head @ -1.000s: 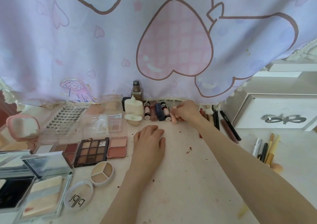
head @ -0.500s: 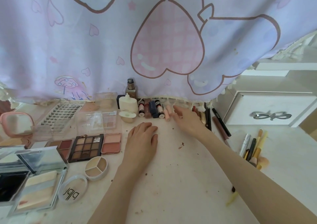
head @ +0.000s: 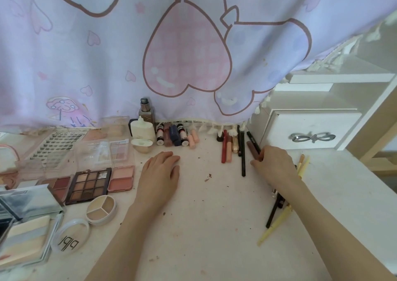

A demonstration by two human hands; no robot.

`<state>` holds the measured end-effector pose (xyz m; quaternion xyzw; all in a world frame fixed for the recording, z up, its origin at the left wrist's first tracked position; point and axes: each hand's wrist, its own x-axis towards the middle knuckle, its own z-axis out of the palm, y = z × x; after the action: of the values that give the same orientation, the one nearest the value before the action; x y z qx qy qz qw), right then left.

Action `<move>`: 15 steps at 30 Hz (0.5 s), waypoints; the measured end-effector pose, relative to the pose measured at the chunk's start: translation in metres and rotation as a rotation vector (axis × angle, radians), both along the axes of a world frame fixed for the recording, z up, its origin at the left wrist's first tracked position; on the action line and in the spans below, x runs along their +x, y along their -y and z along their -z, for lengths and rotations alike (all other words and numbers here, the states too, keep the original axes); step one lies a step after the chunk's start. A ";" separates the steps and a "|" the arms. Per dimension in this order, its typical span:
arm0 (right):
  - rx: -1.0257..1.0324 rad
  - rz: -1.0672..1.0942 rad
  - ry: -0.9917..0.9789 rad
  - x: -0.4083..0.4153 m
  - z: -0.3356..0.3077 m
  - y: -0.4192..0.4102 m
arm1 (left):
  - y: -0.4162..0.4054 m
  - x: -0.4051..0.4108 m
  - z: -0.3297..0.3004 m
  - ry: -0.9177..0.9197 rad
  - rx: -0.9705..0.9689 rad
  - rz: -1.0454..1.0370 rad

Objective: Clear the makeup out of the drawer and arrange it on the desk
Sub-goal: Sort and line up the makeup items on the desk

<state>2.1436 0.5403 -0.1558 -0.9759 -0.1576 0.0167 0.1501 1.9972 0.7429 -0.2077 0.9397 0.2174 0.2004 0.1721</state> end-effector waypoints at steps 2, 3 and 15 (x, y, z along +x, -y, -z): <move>-0.019 0.009 -0.009 -0.001 0.001 0.000 | 0.000 0.000 0.001 -0.004 0.002 0.000; -0.036 0.010 -0.016 -0.001 0.001 0.000 | 0.000 0.000 0.000 -0.003 0.002 0.001; 0.365 0.037 0.107 -0.025 -0.019 0.006 | 0.003 0.002 -0.003 0.151 -0.164 0.000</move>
<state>2.1191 0.5345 -0.1370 -0.9346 -0.1478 -0.0668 0.3164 1.9992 0.7396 -0.2046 0.9046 0.2195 0.2523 0.2644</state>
